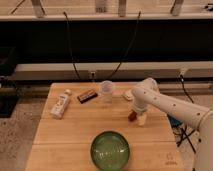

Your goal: Place the pepper in the ceramic bowl

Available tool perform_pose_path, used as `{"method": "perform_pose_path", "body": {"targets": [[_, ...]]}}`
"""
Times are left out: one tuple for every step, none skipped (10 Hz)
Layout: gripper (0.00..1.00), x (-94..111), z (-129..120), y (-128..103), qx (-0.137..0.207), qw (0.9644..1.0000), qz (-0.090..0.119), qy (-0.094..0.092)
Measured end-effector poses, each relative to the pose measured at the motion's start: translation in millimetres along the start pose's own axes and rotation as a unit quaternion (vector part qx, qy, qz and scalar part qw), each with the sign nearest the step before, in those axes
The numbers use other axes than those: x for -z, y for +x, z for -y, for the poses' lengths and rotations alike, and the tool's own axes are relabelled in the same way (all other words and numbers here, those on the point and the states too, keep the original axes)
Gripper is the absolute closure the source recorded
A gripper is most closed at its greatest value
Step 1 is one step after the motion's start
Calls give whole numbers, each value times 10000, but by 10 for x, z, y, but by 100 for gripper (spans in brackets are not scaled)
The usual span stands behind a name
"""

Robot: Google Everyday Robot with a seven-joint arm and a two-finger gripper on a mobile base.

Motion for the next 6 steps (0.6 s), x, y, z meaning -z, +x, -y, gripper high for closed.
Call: {"method": "perform_pose_path", "body": {"targets": [[84,24,13,-9,6,10000,3,12],[94,40,-5,-12,13,10000,0,-17],[99,53,-15,-7,11,10000,-1,-27],[99,53,-15,-6,11,10000,-2,-27],[99,53,-17,-6,11,10000,-3,-30],[99,54,-25,-7,25,10000,-9,-37]]}}
